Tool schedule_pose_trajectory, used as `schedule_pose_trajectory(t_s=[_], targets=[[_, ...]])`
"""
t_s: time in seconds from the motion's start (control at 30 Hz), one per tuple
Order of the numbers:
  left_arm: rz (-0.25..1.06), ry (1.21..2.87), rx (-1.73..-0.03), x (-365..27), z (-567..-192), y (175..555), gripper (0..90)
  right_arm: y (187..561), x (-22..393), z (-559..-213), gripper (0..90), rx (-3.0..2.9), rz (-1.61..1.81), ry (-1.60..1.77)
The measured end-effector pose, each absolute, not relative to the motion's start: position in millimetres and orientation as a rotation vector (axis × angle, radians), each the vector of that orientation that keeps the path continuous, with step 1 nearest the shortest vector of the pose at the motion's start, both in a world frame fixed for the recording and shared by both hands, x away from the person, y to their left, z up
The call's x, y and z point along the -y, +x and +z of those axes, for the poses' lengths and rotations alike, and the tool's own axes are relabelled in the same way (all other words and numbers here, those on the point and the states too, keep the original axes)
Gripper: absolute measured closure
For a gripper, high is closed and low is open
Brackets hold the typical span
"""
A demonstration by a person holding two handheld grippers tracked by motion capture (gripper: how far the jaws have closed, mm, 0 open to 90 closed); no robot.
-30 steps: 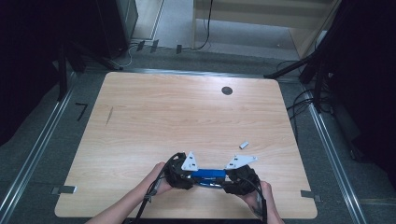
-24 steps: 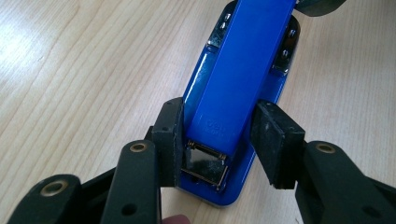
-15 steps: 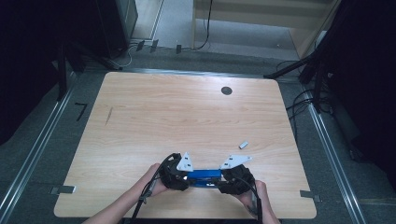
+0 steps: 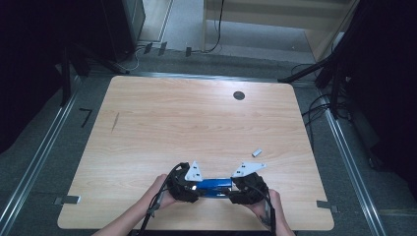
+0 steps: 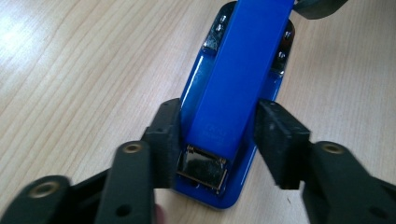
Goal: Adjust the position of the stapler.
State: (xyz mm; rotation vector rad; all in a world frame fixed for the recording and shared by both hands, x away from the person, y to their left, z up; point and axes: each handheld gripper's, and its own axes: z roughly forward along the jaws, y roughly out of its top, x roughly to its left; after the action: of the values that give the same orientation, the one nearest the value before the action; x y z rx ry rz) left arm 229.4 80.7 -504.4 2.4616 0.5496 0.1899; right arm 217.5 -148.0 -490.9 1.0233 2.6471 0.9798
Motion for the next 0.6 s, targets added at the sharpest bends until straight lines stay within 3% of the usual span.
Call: schedule_pose_trajectory(t_s=[0.33, 0.6], targets=[[0.204, 2.441, -0.569, -79.3, -500.5, 233.8, 23.6, 216.9, 165.5, -486.7, 26.4, -2.602, 0.988, 1.095], [0.198, 2.403, -0.608, -71.0, -496.5, 236.9, 13.7, 214.3, 173.7, -484.3, 13.4, -2.590, 0.952, 1.114]])
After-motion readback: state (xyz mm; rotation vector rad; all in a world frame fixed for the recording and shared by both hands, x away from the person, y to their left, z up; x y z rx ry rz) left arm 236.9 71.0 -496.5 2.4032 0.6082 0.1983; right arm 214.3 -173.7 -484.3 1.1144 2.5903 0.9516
